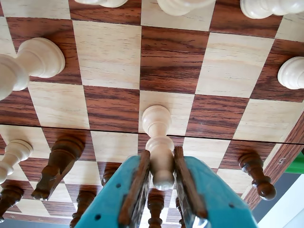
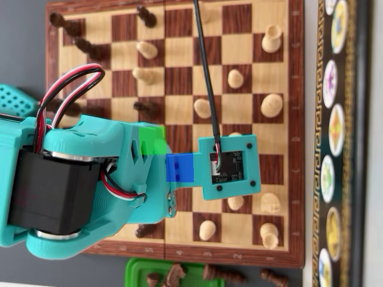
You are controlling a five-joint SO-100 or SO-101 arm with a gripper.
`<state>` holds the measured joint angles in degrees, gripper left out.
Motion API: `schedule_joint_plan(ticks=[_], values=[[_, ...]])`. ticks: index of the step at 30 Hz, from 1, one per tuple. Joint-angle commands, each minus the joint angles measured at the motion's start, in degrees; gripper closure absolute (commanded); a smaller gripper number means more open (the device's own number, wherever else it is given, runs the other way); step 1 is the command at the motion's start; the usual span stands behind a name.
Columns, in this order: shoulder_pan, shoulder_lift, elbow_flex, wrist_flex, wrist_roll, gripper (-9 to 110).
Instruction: Play chess
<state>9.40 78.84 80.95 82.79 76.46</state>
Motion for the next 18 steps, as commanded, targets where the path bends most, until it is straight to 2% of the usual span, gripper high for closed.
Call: schedule_joint_plan(ticks=[1, 18], values=[[0.26, 0.97, -0.79, -0.09, -0.44, 94], [-0.79, 1.85, -1.14, -0.09, -0.53, 95]])
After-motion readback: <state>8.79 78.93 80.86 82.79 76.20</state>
